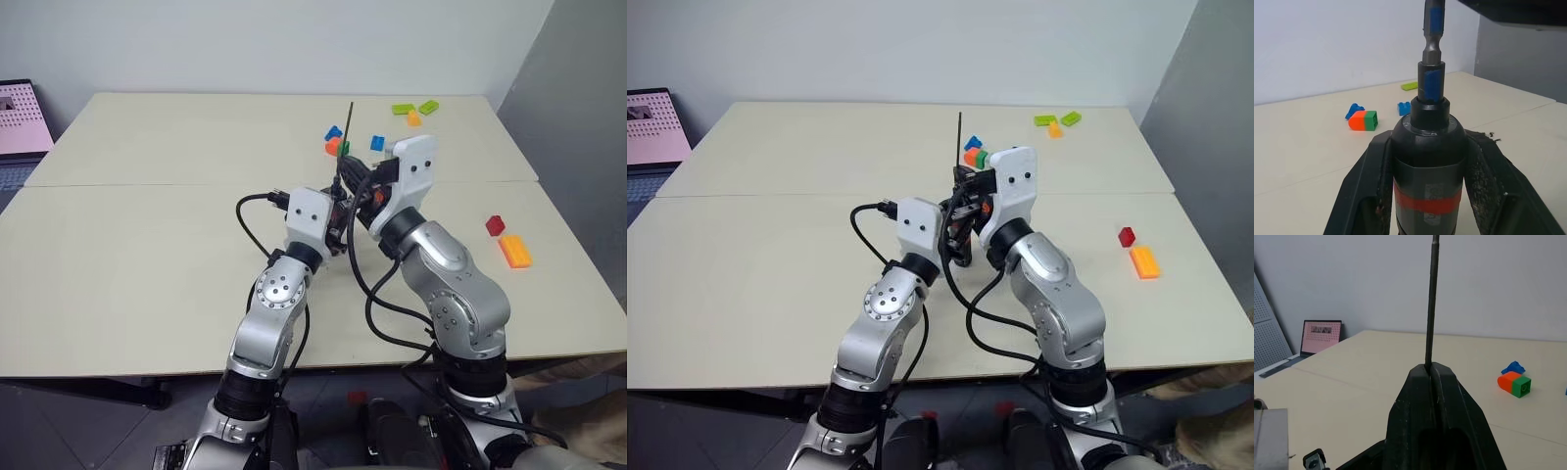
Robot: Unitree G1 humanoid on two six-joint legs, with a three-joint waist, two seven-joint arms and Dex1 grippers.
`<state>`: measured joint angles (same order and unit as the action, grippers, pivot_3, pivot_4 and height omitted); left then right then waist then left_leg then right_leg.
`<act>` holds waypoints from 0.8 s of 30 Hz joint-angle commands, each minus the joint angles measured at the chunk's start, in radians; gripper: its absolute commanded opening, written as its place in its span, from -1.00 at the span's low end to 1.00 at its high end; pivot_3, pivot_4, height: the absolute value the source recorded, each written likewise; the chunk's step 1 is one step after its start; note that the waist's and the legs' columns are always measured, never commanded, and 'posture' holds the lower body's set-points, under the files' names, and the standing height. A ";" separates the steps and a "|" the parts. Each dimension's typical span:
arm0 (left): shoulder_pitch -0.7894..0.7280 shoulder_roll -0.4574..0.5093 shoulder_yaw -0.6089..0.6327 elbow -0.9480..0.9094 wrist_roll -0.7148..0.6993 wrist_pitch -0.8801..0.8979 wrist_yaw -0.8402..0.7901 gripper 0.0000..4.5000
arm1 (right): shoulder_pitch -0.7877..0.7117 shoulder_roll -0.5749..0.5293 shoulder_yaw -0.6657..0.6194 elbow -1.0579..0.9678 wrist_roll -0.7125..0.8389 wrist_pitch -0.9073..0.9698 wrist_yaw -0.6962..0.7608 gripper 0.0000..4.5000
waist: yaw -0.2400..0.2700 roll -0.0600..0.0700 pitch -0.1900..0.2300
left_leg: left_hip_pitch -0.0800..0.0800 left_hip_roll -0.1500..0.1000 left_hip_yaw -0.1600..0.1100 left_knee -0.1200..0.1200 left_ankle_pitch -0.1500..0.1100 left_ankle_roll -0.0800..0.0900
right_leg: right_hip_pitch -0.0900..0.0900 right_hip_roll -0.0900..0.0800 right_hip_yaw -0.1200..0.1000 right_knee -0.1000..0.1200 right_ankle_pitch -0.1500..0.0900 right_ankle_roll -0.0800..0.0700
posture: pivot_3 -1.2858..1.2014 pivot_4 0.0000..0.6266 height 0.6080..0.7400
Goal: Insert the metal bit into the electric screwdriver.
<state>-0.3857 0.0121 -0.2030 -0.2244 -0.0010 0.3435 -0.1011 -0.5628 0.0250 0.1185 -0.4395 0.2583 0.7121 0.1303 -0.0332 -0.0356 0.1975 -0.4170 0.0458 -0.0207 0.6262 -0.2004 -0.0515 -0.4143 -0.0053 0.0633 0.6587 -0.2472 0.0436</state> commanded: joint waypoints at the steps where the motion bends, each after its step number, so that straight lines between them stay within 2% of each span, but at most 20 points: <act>1: -0.008 -0.008 -0.001 -0.017 0.008 -0.005 -0.001 -0.27 | 0.015 -0.017 0.029 -0.016 -0.005 0.018 0.011 -1.00 | 0.000 0.000 0.000 | 0.000 0.000 0.000 0.000 0.000 0.000 | 0.000 0.000 0.000 0.000 0.000 0.000 | 0.03 -0.52 1.00; 16: -0.005 -0.010 -0.001 -0.021 0.008 -0.001 0.000 -0.27 | 0.018 -0.039 0.014 -0.038 0.007 0.019 0.013 -1.00 | 0.000 0.000 0.000 | 0.000 0.000 0.000 0.000 0.000 0.000 | 0.000 0.000 0.000 0.000 0.000 0.000 | 0.03 -0.52 1.00; 19: -0.005 -0.009 -0.001 -0.022 0.008 -0.001 -0.001 -0.27 | 0.020 -0.044 -0.004 -0.051 0.009 -0.011 0.018 -0.77 | 0.000 0.000 0.000 | 0.000 0.000 0.000 0.000 0.000 0.000 | 0.000 0.000 0.000 -0.001 0.000 0.000 | 0.03 -0.52 1.00; 24: -0.005 -0.008 0.001 -0.020 0.007 -0.002 -0.003 -0.27 | -0.007 -0.054 -0.076 -0.055 0.027 -0.058 0.019 -0.20 | 0.000 0.000 0.000 | -0.001 0.000 0.000 -0.001 0.000 0.000 | -0.001 0.000 0.000 -0.001 0.000 0.000 | 0.03 -0.52 1.00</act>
<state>-0.3860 0.0073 -0.2029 -0.2256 -0.0008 0.3430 -0.1014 -0.5389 -0.0237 0.0886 -0.4481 0.2687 0.6972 0.1505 -0.0329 -0.0356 0.1975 -0.4183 0.0457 -0.0206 0.6254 -0.2004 -0.0515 -0.4151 -0.0053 0.0633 0.6574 -0.2473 0.0435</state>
